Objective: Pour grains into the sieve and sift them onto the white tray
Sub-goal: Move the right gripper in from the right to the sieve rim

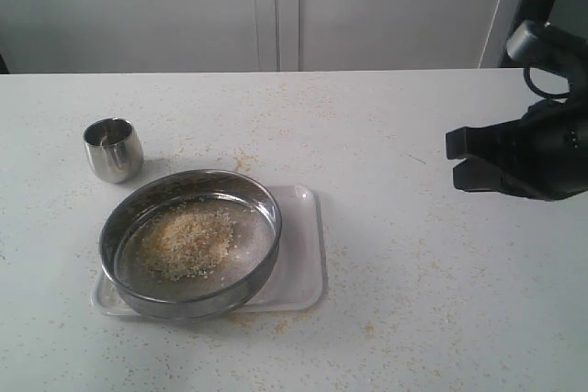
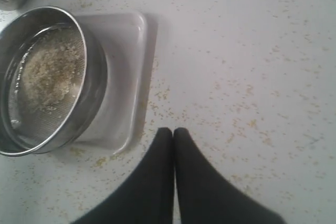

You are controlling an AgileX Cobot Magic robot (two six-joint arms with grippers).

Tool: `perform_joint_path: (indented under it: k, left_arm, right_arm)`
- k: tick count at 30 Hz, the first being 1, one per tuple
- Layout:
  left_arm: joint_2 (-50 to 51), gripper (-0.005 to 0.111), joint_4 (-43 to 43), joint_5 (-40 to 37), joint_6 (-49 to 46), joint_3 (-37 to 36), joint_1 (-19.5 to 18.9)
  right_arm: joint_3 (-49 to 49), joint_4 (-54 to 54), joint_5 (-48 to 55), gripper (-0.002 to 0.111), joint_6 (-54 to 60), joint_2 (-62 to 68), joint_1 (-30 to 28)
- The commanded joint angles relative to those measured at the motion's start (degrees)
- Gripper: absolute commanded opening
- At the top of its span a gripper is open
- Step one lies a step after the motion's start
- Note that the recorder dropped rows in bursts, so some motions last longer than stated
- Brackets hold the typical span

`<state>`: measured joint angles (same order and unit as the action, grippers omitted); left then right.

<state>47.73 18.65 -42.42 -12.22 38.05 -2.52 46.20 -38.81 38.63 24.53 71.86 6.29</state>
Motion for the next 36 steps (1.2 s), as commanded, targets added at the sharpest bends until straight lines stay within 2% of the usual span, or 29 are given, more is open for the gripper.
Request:
perform_joint_path:
  k: [1,6,13,21,25,29,31,34,36]
  left_arm:
    - [-0.4,0.0,0.6,-0.7,-0.1,-0.3,-0.2]
    - [-0.4,0.0,0.6,-0.7,-0.1,-0.3,-0.2]
    - [-0.4,0.0,0.6,-0.7,-0.1,-0.3,-0.2]
    - [-0.4,0.0,0.6,-0.7,-0.1,-0.3,-0.2]
    - [-0.4,0.0,0.6,-0.7,-0.1,-0.3,-0.2]
    - [-0.4,0.0,0.6,-0.7,-0.1,-0.3,-0.2]
    - [-0.4,0.0,0.6,-0.7,-0.1,-0.3,-0.2]
    - [-0.4,0.0,0.6,-0.7,-0.1,-0.3,-0.2]
    - [-0.4,0.0,0.6,-0.7,-0.1,-0.3,-0.2]
  right_arm:
    - [5.6,0.7,3.5,0.0,-3.4,2.9,2.9]
    - [11.3,6.5,3.8,0.0,-10.9,6.4,8.7]
    - [19.6,21.2,7.0,0.0,-24.5,12.8,17.5]
    - [27.2,29.3,9.9,0.0,-33.4,20.6,25.9]
    - [31.6,36.2,11.0,0.0,-40.6,27.3,31.6]
    - [34.3,40.1,10.7,0.0,-46.5,33.8,34.8]
    - [35.1,40.1,9.8,0.006,-49.0,36.3,35.0]
    - [35.1,40.1,6.9,0.024,-52.0,38.8,35.0]
    - [35.1,38.8,4.2,0.032,-52.0,39.6,35.0]
